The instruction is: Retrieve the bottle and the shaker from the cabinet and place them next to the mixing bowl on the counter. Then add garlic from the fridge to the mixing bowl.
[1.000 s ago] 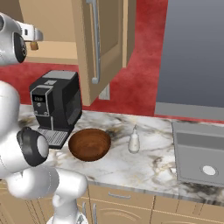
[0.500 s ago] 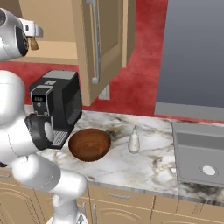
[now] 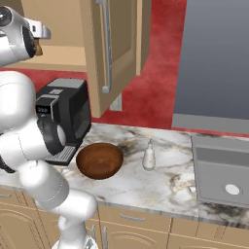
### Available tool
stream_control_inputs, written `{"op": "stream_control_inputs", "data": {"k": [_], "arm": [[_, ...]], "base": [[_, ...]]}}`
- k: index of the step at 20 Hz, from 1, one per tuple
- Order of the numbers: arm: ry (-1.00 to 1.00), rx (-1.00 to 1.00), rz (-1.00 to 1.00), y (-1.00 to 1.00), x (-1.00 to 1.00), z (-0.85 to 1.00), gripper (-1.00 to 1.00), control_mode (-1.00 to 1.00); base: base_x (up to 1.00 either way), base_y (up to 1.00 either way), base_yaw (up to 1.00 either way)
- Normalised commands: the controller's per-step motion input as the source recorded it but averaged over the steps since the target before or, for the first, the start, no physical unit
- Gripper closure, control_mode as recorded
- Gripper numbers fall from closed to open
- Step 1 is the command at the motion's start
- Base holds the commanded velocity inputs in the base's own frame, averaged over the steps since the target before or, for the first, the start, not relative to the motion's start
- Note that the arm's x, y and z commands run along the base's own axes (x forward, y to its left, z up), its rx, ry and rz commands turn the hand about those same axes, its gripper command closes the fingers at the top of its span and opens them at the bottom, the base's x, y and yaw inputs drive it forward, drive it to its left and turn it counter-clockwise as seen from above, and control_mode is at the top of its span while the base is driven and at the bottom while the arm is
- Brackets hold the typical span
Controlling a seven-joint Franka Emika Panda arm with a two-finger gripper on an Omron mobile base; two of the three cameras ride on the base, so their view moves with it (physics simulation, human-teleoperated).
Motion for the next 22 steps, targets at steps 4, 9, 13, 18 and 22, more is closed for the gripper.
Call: {"op": "stream_control_inputs", "data": {"k": [4, 9, 13, 18, 22], "arm": [[0.03, -0.03, 0.00, 0.14, 0.31, 0.00, -1.00, -1.00], [0.03, -0.04, 0.00, 0.14, 0.28, -0.03, -1.00, -1.00], [0.03, -0.02, 0.00, 0.18, 0.17, -0.06, -1.00, -1.00], [0.02, -0.01, 0.00, 0.10, 0.13, -0.06, -1.00, -1.00], [0.01, 0.00, 0.01, 0.00, 0.11, -0.08, -1.00, -1.00]], "base": [[0.00, 0.00, 0.00], [0.00, 0.00, 0.00], [0.00, 0.00, 0.00], [0.00, 0.00, 0.00], [0.00, 0.00, 0.00]]}}
